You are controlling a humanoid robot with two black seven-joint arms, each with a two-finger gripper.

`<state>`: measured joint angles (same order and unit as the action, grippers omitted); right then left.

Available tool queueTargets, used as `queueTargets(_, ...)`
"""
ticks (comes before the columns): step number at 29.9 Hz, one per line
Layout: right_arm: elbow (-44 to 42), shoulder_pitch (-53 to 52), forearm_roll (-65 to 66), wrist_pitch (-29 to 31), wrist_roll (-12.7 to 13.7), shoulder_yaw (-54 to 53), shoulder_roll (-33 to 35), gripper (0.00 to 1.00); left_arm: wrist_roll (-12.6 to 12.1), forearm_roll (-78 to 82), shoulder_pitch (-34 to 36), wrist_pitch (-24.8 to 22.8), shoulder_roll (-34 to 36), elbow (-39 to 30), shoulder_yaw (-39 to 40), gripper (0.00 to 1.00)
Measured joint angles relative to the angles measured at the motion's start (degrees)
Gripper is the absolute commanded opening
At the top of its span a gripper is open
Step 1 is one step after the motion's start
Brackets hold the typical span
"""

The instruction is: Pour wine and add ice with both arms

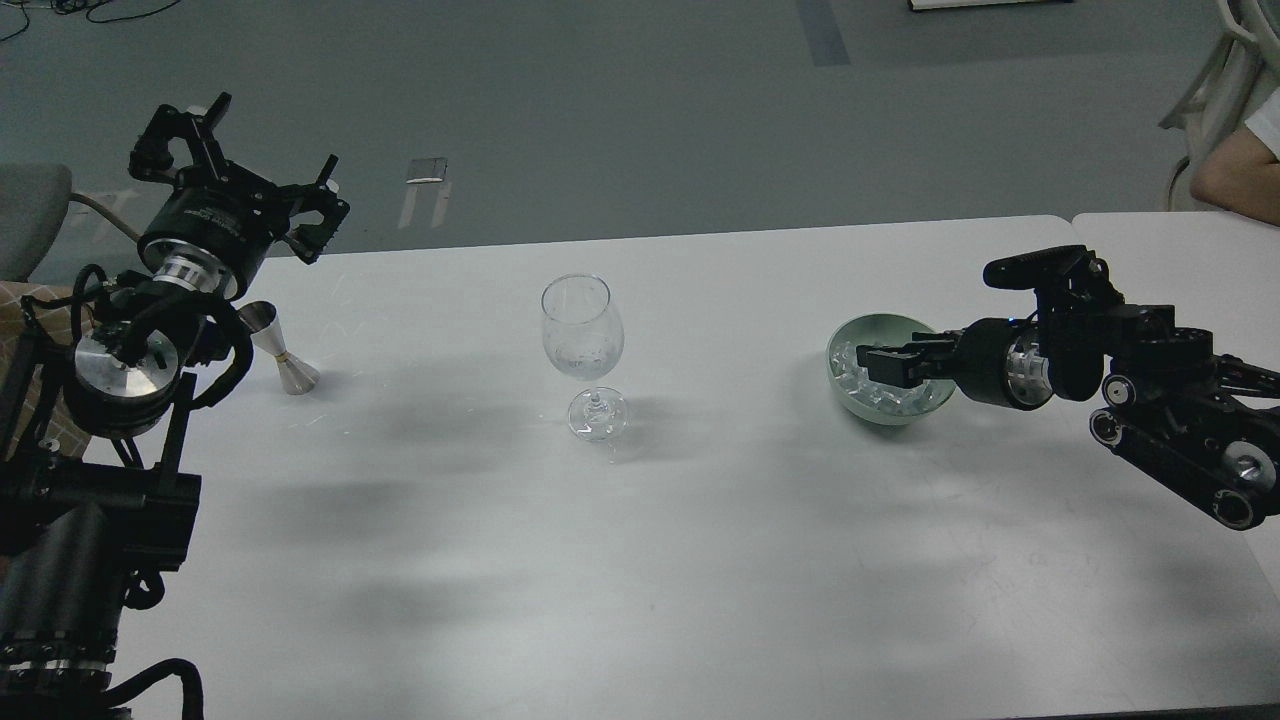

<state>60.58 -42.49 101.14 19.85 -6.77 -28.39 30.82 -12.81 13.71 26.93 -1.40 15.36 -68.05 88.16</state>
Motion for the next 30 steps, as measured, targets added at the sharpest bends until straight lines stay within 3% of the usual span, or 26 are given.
queueTargets(9, 0.0, 0.4, 0.0, 0.0, -0.3, 0.5, 0.0, 0.68, 0.0, 0.0, -0.5, 0.0, -0.9, 0.0, 0.1, 0.98)
queueTargets(26, 0.1, -0.2, 0.0, 0.1, -0.4, 1.8, 0.0, 0.67, 0.1, 0.0, -1.3, -0.4, -0.9, 0.0, 0.7, 0.98)
queueTargets(30, 0.1, -0.4, 0.0, 0.1, -0.4, 2.8, 0.0, 0.61, 0.1, -0.1, -1.5, -0.5, -0.9, 0.0, 0.9, 0.98)
